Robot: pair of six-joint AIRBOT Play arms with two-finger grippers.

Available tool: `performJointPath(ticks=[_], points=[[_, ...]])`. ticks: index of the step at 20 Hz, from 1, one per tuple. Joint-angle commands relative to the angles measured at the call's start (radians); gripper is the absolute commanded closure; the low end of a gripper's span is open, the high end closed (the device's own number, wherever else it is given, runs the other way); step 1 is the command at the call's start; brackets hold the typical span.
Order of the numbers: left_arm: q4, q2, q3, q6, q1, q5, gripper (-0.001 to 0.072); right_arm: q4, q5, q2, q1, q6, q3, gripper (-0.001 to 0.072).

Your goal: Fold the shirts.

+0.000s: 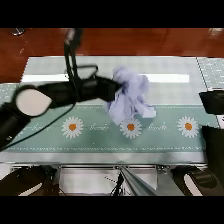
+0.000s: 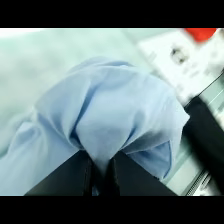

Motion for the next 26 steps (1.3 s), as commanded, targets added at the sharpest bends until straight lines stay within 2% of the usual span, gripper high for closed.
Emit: performJointPath(ticks=[1, 2, 4, 6, 7, 9, 12, 13, 14, 15, 16, 18, 19, 21, 23, 26], points=[[0.0, -0.011, -0.228, -0.038, -0.017, 0.047, 0.0677, 0.05, -0.076, 0.001, 0.0, 0.056, -0.136, 0.0086], [0.0, -0.022, -0.266, -0.078, -0.02, 0.088, 0.0597, 0.071, -0.144, 0.001, 0.0, 0.08, -0.194, 0.0087], [0.007, -0.054, -0.293, -0.1, -0.018, 0.122, 0.0005, 0.119, -0.294, -0.02, 0.0, 0.121, -0.314, 0.0087], [0.02, -0.065, -0.272, -0.085, 0.032, 0.078, 0.0003, 0.13, -0.374, -0.089, -0.005, 0.137, -0.373, 0.0086], [0.034, -0.06, -0.24, -0.085, 0.092, 0.01, 0.0004, 0.11, -0.382, -0.139, -0.035, 0.137, -0.357, 0.0086], [0.067, -0.052, -0.135, -0.082, 0.269, -0.227, 0.0004, 0.078, -0.345, -0.232, -0.182, 0.093, -0.256, 0.0084], [0.093, -0.034, -0.05, 0.016, 0.544, -0.6, 0.0004, 0.061, -0.241, -0.336, -0.528, -0.044, -0.146, 0.0084], [0.047, -0.032, -0.08, 0.068, 0.61, -0.726, 0.0005, 0.071, -0.207, -0.357, -0.636, -0.047, -0.159, 0.0085], [-0.047, -0.033, -0.14, 0.144, 0.639, -0.797, 0.0005, 0.114, -0.18, -0.373, -0.72, -0.061, -0.192, 0.0085], [-0.171, -0.033, -0.23, 0.242, 0.636, -0.798, 0.0005, 0.19, -0.172, -0.383, -0.773, -0.113, -0.247, 0.0085], [-0.288, -0.033, -0.32, 0.351, 0.61, -0.743, 0.0005, 0.283, -0.179, -0.386, -0.785, -0.187, -0.317, 0.0085], [-0.481, -0.035, -0.478, 0.631, 0.51, -0.524, 0.0004, 0.46, -0.21, -0.387, -0.746, -0.294, -0.432, 0.0085], [-0.537, -0.04, -0.518, 0.701, 0.456, -0.421, 0.0005, 0.522, -0.216, -0.387, -0.715, -0.327, -0.462, 0.0085], [-0.613, -0.065, -0.535, 0.771, 0.344, -0.294, 0.0005, 0.559, -0.208, -0.39, -0.641, -0.339, -0.475, 0.0086], [-0.663, -0.108, -0.511, 0.844, 0.249, -0.253, 0.0005, 0.562, -0.2, -0.402, -0.565, -0.338, -0.476, 0.0086], [-0.662, -0.19, -0.46, 0.856, 0.169, -0.225, 0.0026, 0.567, -0.197, -0.458, -0.452, -0.322, -0.476, 0.0085]])
